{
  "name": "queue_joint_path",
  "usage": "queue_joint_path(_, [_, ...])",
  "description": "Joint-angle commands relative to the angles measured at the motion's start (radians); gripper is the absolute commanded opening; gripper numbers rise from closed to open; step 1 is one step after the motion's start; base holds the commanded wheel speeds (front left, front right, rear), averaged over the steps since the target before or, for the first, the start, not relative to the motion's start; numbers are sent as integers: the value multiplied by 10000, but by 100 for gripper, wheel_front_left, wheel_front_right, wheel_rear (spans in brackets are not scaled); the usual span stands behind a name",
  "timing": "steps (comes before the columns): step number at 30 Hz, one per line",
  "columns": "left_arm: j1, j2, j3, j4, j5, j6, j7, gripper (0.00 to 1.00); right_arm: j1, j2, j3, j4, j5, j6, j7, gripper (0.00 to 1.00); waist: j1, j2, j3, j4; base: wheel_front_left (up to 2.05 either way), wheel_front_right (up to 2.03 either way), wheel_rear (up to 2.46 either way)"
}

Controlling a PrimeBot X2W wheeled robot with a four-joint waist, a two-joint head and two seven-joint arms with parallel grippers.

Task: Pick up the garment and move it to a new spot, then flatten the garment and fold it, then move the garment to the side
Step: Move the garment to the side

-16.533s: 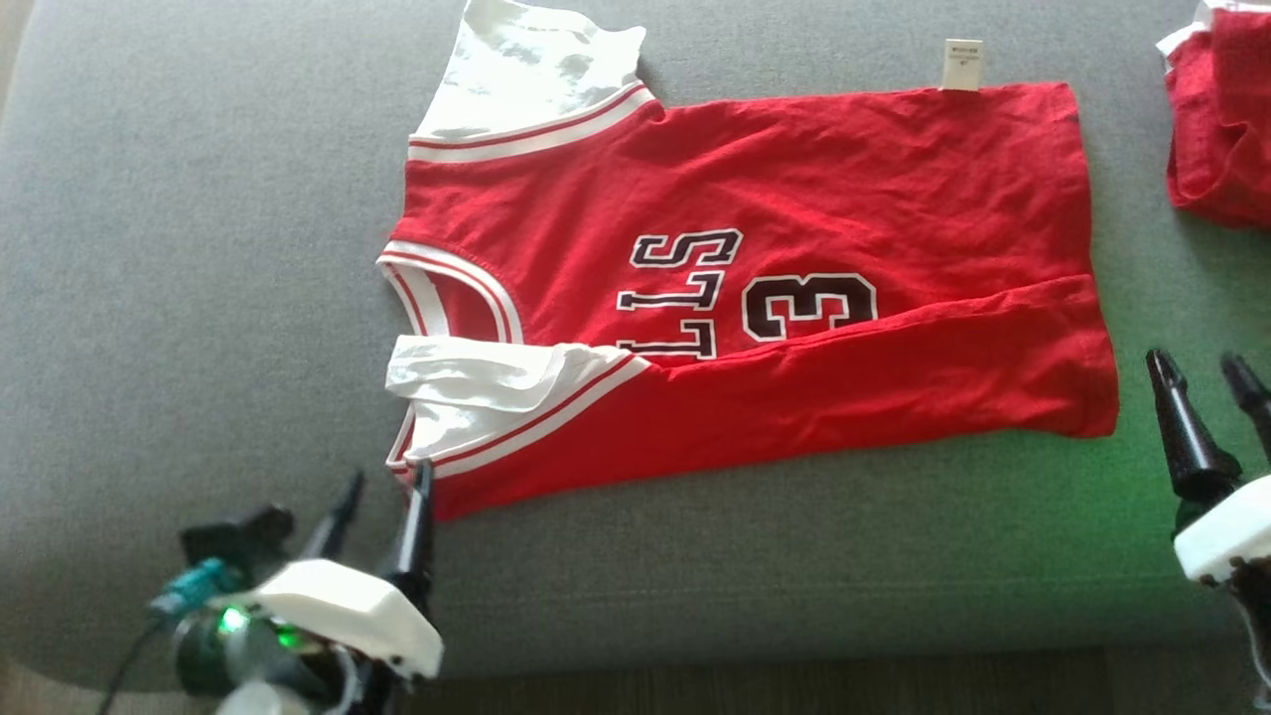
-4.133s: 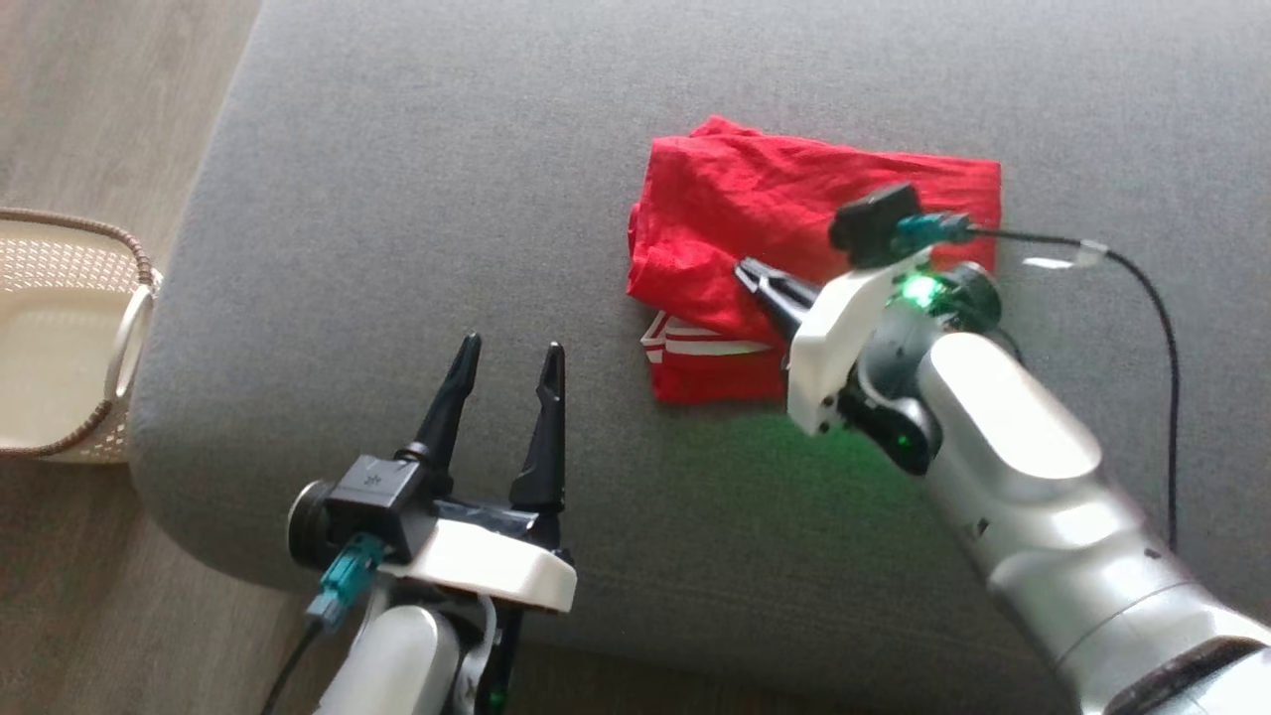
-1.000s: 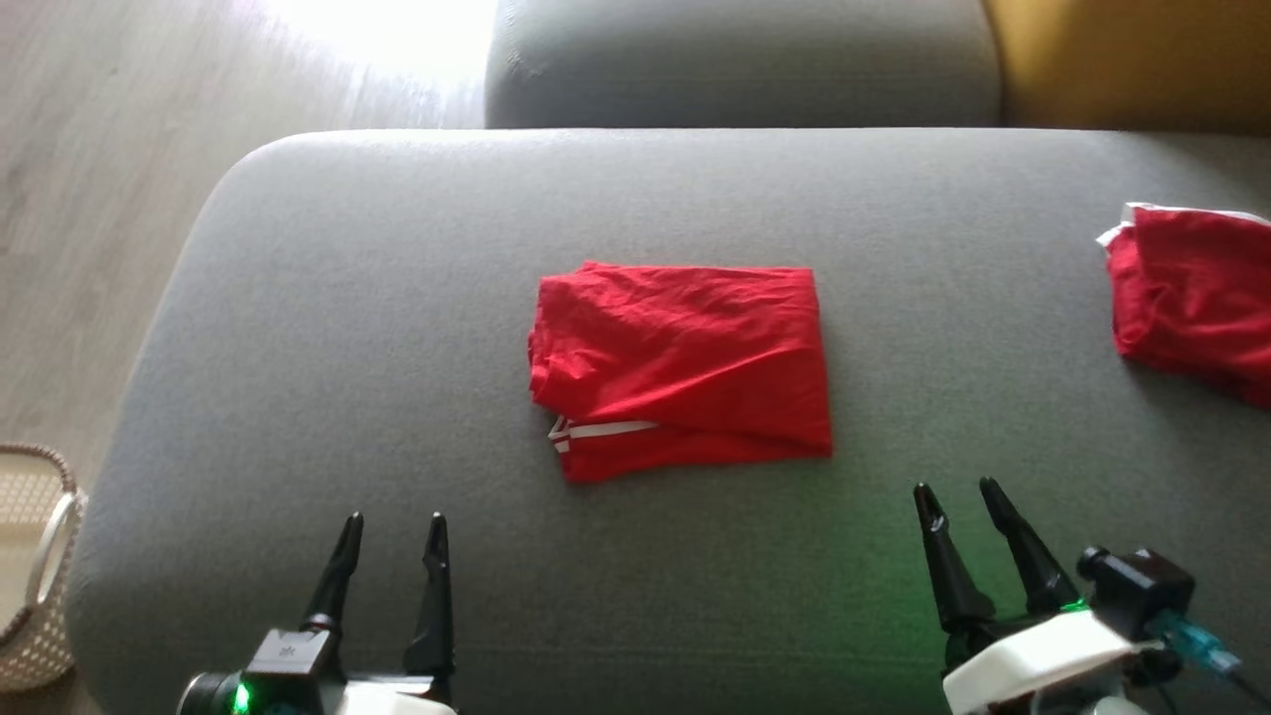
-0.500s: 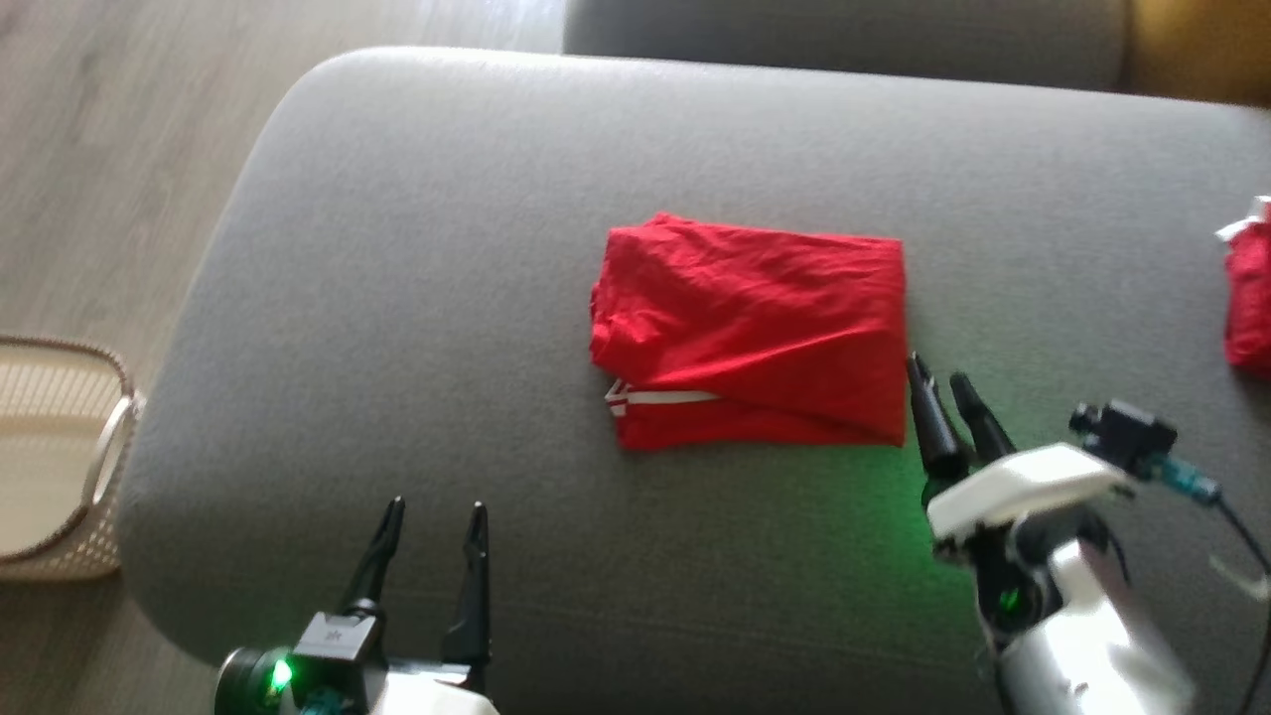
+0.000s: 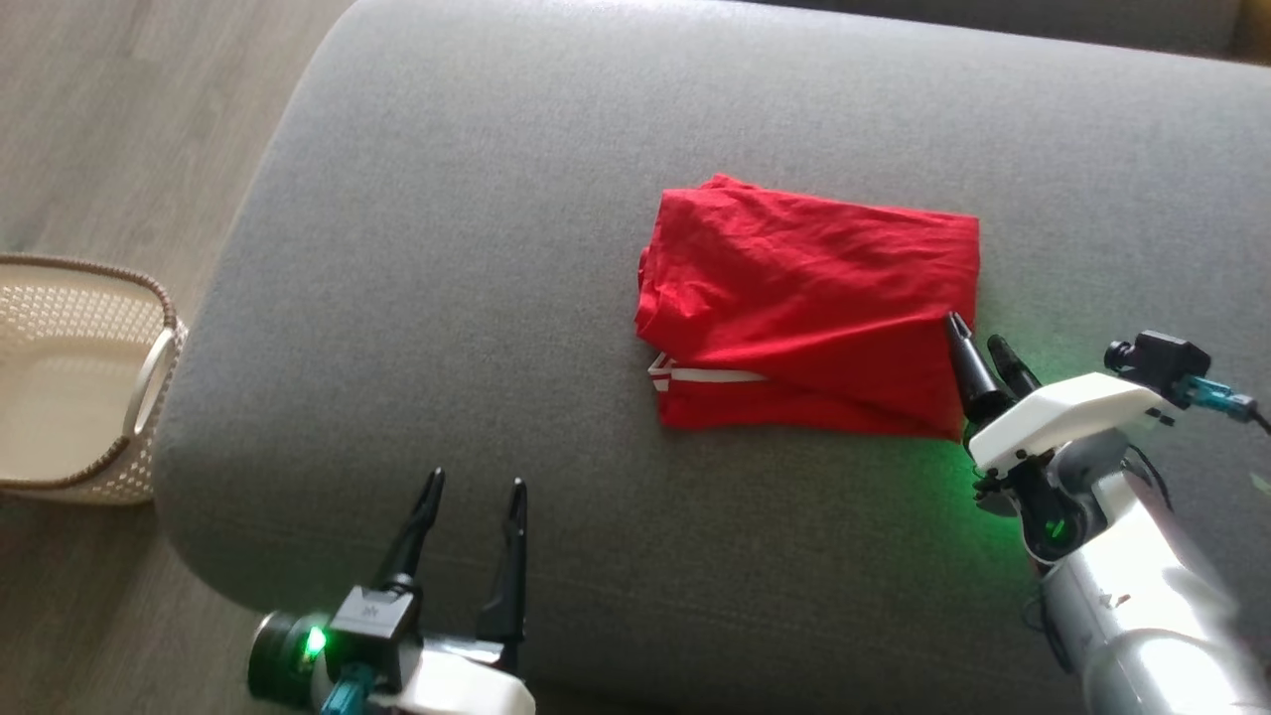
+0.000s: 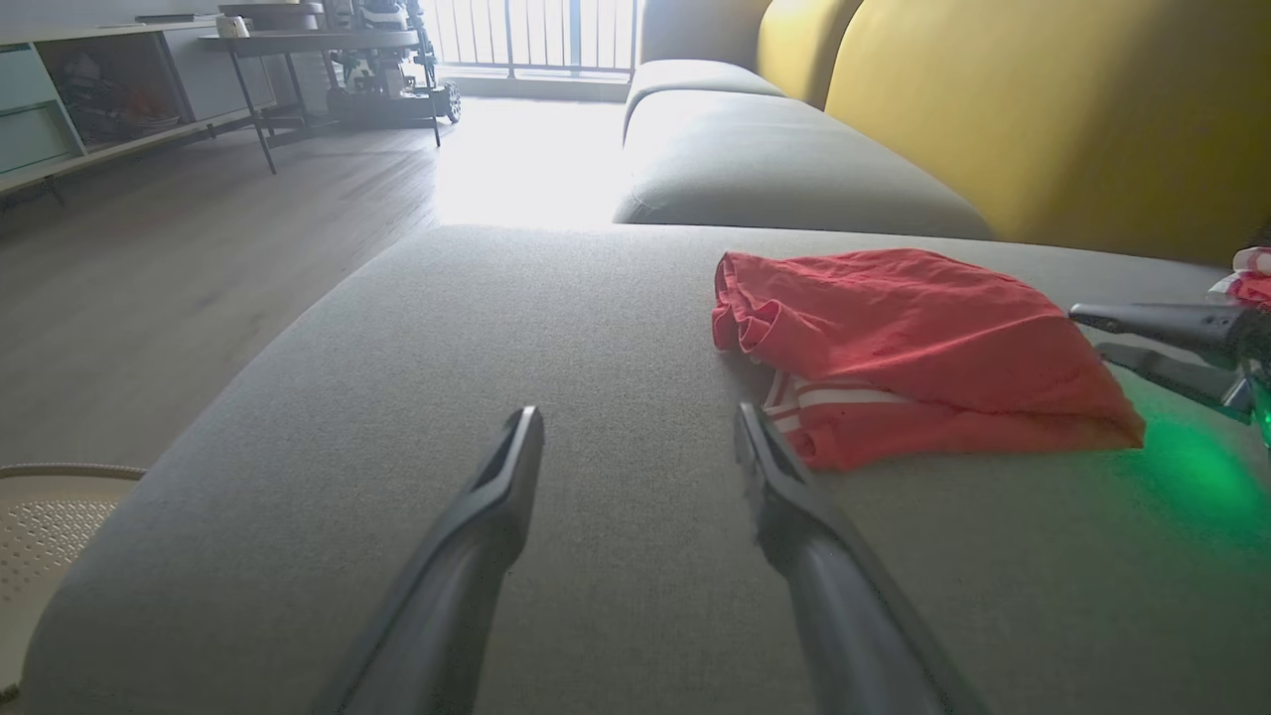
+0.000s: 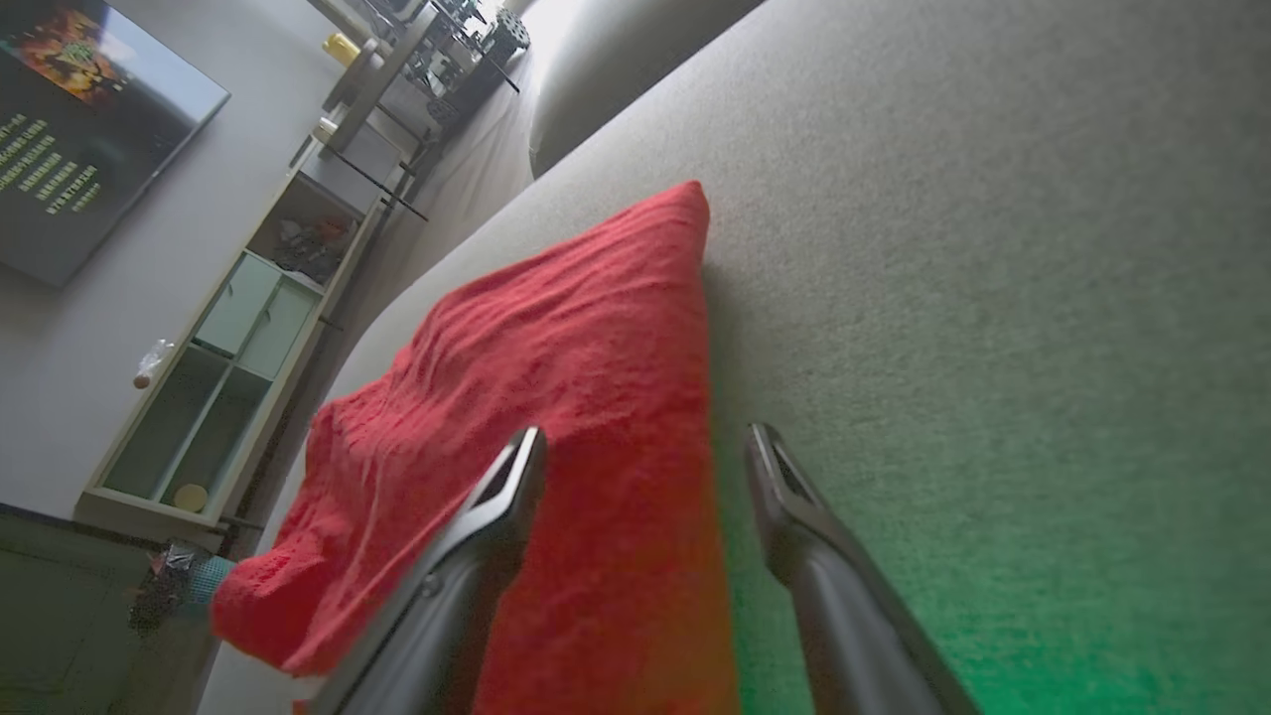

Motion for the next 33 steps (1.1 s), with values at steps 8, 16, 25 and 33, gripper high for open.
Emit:
queue_joint_path(8, [-728,-45,62,-259,-53,66,-122,100,-1031,-199,194,419,614,-2,193,100,-1,0,509,162,0,0,0])
queue_joint_path(16, [-918,-45,-38,-180,-93,122,-122,100,-1211,-160,487,445,1226,-2,852,0,-1,0,659,114,0,0,0])
queue_joint_path(25, [-916,-45,50,-165,-64,146,-122,100,-1160,-458,1043,86,1344,-2,736,0,-1,0,497,-335,0,0,0])
queue_joint_path(33, [-948,-45,148,-252,114,77,-122,100,-1411,-1390,1738,-554,610,-2,463,0,-1,0,668,-1390,0,0,0])
